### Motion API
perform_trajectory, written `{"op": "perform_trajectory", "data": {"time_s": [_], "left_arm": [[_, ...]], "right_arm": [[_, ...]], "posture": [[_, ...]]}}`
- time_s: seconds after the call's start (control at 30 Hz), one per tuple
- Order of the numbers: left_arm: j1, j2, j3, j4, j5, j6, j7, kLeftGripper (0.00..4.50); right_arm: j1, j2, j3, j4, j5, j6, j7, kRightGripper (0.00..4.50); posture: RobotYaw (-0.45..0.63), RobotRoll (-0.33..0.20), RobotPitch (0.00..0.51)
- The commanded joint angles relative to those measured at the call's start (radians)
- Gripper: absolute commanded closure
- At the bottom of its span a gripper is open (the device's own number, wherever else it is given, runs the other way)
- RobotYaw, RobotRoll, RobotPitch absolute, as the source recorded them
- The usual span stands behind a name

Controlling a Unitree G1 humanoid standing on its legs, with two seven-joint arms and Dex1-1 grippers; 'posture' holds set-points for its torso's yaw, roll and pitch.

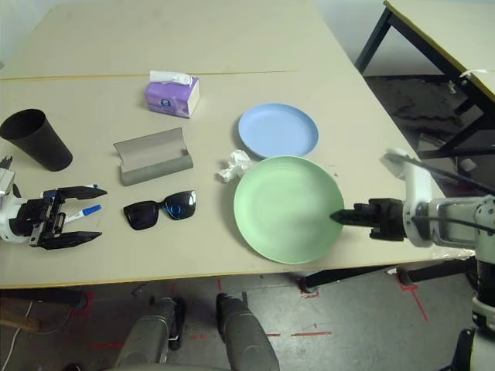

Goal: Organize and tidy the items on the table.

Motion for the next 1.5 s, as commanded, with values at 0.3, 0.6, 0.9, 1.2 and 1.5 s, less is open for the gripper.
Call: {"op": "perform_trajectory", "data": {"time_s": [0.3,0.6,0.9,1.2,1.5], "left_arm": [[0.009,-0.006,0.028,0.001,0.033,-0.001,-0.008,0.00],[0.058,-0.017,0.070,-0.037,0.041,0.001,-0.008,0.00],[0.078,-0.029,0.102,-0.062,0.052,0.019,-0.008,0.00],[0.092,-0.038,0.119,-0.086,0.063,0.031,-0.008,0.00],[0.125,-0.053,0.137,-0.124,0.074,0.051,-0.008,0.00]], "right_arm": [[-0.381,0.171,0.031,0.395,-0.146,-0.095,-0.131,4.47],[-0.492,0.238,0.090,0.743,-0.353,-0.447,-0.157,4.47],[-0.603,0.257,0.067,0.994,-0.442,-0.646,-0.160,4.47],[-0.608,0.262,0.092,1.032,-0.486,-0.639,-0.105,4.47],[-0.613,0.256,0.111,1.038,-0.526,-0.618,-0.062,4.47]], "posture": [[-0.03,0.000,0.212],[-0.01,0.000,0.208],[0.00,0.000,0.202],[0.00,0.000,0.209],[0.01,0.000,0.227]]}}
